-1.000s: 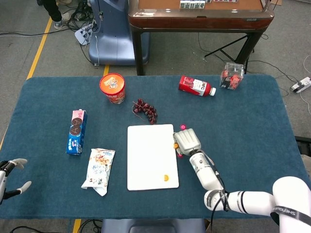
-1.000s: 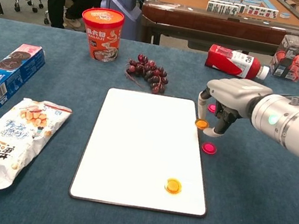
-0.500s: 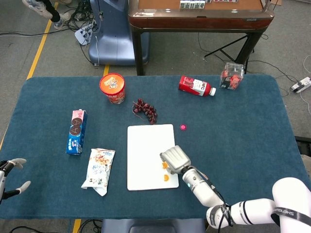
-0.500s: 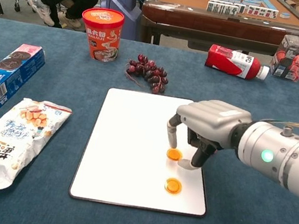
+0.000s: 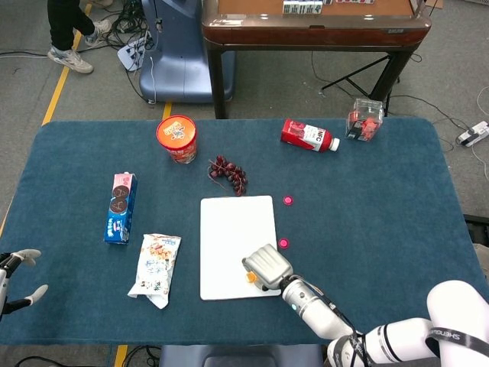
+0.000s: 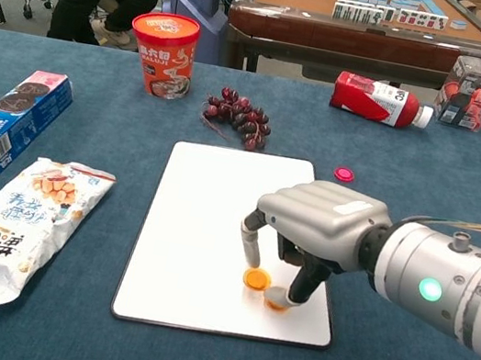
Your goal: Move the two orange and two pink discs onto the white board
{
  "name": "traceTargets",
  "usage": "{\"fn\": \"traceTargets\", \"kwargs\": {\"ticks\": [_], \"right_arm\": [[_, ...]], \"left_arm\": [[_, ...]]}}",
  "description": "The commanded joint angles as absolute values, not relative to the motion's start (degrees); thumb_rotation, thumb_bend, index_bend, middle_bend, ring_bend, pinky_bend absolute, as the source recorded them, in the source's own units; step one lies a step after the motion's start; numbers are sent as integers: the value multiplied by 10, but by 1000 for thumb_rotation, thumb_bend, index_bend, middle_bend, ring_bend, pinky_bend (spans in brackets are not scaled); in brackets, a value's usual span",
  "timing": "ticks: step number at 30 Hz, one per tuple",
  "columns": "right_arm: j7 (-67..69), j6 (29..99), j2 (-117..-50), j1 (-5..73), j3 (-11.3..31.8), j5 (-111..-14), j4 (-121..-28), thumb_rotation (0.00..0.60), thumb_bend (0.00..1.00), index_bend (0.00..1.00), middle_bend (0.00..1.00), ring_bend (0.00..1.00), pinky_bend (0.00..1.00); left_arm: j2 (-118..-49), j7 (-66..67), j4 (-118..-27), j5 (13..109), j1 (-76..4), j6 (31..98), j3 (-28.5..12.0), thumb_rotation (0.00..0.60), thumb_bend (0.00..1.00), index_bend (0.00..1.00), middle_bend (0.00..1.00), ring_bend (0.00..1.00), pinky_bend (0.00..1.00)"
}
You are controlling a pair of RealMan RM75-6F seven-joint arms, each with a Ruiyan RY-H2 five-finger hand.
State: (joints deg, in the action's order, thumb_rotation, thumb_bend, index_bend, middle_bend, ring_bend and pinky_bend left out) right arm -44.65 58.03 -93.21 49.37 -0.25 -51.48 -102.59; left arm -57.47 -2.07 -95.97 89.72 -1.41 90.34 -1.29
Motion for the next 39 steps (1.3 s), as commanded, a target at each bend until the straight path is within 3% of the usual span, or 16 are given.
{"fn": "traceTargets", "kwargs": {"ticks": [1,6,10,16,24,28,39], "right_arm": [[-445,579,-934,494,-4,-519,-1027,600,281,499,1000,1000,1000],[-444,576,-945,495,-4,-529,-1022,600,230,499,1000,1000,1000],[-440,576,-955,495,-3,-538,-1013,600,106,488,1000,1000,1000],[-440,576,-958,496,0,-542,-1009,600,1,427,1000,1000,1000],[-433,595,-936,486,1,-569,-1025,600,4,426,1000,1000,1000],[-447,617,-910,479,2,-572,-1042,600,57,426,1000,1000,1000],[-529,682,-862,470,22,-517,-1056,600,97,426,1000,1000,1000]], "left_arm": [[-575,-21,-960,897,-14,904,-13,600,73,423,469,376,561],[-574,-21,-960,899,-14,905,-12,600,73,423,469,376,561],[-573,-24,-960,898,-13,906,-13,600,73,423,469,376,561],[-572,-26,-960,896,-13,905,-14,600,72,423,469,376,562],[-573,-26,-959,896,-14,903,-14,600,72,423,469,376,561],[-574,-24,-959,896,-14,902,-13,600,73,423,469,376,561],[-578,-16,-958,895,-16,898,-12,600,72,423,469,376,561]]}}
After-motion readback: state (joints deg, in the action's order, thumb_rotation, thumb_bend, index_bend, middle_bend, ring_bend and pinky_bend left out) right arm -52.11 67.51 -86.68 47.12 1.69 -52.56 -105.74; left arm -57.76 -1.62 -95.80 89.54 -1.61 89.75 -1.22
